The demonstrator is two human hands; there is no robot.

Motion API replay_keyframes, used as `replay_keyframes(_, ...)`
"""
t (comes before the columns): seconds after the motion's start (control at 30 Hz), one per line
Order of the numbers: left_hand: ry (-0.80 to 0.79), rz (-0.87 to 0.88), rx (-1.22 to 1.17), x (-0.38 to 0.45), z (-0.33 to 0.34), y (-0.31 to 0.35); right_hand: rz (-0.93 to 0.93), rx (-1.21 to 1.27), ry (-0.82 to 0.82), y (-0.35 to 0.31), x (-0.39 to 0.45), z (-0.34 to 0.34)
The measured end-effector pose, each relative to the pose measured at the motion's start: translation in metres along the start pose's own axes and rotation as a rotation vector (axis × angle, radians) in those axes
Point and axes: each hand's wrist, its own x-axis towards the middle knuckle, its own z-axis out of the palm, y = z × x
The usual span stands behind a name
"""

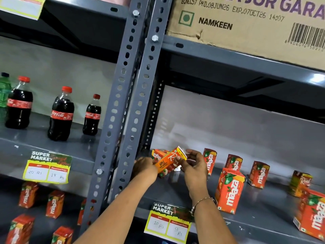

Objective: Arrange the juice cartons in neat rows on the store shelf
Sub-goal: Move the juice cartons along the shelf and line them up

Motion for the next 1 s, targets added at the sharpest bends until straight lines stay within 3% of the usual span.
replay_keyframes(0.13,0.008,-0.011,0.124,0.001,0.004,-0.004,-0.041,-0.046,-0.092,0.002,0.0,0.003)
replay_keyframes(0.27,0.004,0.016,0.244,0.001,0.006,-0.006,0.032,-0.295,-0.266,0.007,-0.003,0.01)
replay_keyframes(0.47,0.027,0.039,0.225,0.001,0.009,-0.005,0.107,-0.391,-0.286,0.006,-0.005,0.011)
replay_keyframes(0.63,0.004,0.168,0.364,0.003,0.016,-0.007,0.004,-0.551,-0.217,0.005,-0.011,0.017)
replay_keyframes(0.8,-0.011,0.16,0.409,0.004,0.02,-0.009,0.004,-0.786,-0.16,0.004,-0.014,0.022)
replay_keyframes(1.0,-0.013,0.194,0.374,0.001,0.017,-0.009,-0.049,-0.794,-0.051,-0.002,-0.021,0.019)
